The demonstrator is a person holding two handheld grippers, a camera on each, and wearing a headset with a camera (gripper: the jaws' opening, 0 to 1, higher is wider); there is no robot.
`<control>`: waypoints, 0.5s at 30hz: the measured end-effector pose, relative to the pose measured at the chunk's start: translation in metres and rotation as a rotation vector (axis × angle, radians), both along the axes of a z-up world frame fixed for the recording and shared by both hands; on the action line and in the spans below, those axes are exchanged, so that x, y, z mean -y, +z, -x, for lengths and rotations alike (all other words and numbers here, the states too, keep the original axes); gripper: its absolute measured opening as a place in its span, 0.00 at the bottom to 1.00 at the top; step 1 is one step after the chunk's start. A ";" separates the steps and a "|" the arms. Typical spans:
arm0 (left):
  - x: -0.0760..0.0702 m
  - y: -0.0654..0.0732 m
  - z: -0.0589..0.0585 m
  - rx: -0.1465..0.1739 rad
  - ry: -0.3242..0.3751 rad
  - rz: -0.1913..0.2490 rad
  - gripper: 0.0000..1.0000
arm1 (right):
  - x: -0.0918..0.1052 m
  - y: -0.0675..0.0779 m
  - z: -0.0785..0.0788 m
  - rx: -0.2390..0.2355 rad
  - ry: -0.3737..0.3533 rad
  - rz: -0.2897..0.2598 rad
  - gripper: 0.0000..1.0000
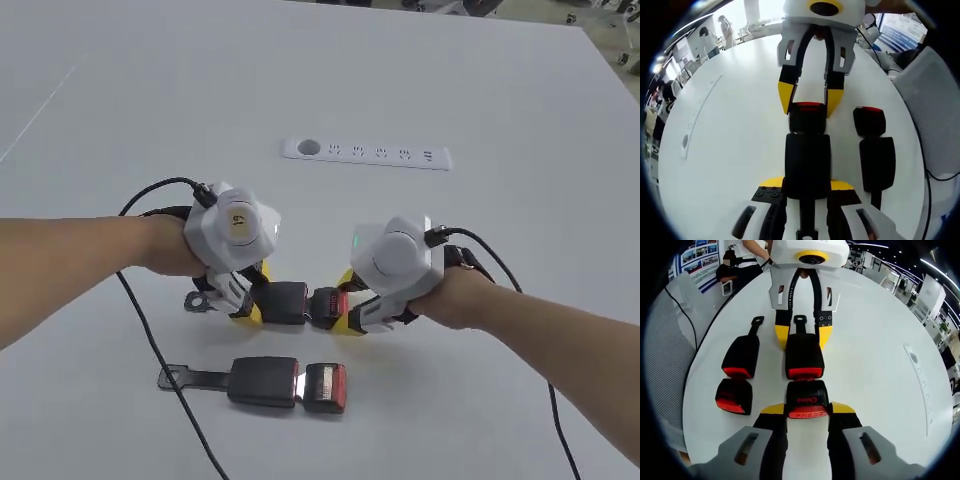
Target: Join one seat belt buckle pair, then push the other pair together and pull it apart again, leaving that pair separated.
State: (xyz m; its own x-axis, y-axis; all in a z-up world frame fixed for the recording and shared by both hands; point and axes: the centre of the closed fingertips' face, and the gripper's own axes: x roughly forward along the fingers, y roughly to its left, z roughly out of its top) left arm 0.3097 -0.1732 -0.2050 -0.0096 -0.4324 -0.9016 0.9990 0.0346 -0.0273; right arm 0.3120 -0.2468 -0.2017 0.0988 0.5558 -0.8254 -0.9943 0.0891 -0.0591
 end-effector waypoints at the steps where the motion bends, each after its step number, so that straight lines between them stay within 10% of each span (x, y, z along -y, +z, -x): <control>1: 0.000 0.000 0.000 -0.001 0.002 0.002 0.30 | 0.000 0.000 0.000 0.002 0.002 0.000 0.28; 15: -0.003 -0.004 -0.002 -0.007 0.007 -0.012 0.30 | 0.002 -0.001 0.001 0.005 0.001 0.003 0.28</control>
